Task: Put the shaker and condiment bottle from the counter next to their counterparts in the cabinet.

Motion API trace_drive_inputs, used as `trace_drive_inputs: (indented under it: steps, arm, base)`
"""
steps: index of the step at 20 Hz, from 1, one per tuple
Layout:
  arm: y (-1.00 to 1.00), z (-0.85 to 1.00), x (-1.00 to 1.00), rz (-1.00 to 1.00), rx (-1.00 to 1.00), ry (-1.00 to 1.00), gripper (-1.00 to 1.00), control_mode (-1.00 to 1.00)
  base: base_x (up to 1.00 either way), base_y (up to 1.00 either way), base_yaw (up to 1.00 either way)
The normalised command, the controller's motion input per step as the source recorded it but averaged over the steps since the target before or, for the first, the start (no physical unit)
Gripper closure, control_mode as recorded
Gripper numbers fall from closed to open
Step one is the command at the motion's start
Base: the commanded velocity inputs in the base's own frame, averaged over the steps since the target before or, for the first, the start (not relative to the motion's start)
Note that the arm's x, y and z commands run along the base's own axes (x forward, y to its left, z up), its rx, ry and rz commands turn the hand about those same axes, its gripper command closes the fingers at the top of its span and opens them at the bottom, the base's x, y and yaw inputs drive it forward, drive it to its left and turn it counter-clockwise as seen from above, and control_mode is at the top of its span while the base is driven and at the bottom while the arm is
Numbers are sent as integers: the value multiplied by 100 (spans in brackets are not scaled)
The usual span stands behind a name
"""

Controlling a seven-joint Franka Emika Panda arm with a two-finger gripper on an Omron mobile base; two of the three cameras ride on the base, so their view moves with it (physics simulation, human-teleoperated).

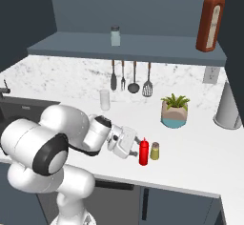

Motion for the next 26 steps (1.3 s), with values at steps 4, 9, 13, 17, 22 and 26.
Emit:
trace_drive_inputs:
  steps: [4, 9, 13, 17, 22, 26]
  arm:
    - [-19, 0, 0, -3, 0, 0, -100, -100]
    - [-20, 0, 0, -4, 0, 0, -100, -100]
    - [-10, -3, 1, -5, 0, 1, 100, -100]
    - [0, -17, 0, -4, -3, 4, 100, -100]
    - [0, 0, -3, 4, 0, 0, 100, -100]
    - [1, 33, -6, 25, 0, 0, 100, -100]
  base:
    - [0, 0, 0]
    - [0, 0, 0]
    - [0, 0, 0]
    - [0, 0, 0]
    - [0, 0, 0]
    - [0, 0, 0]
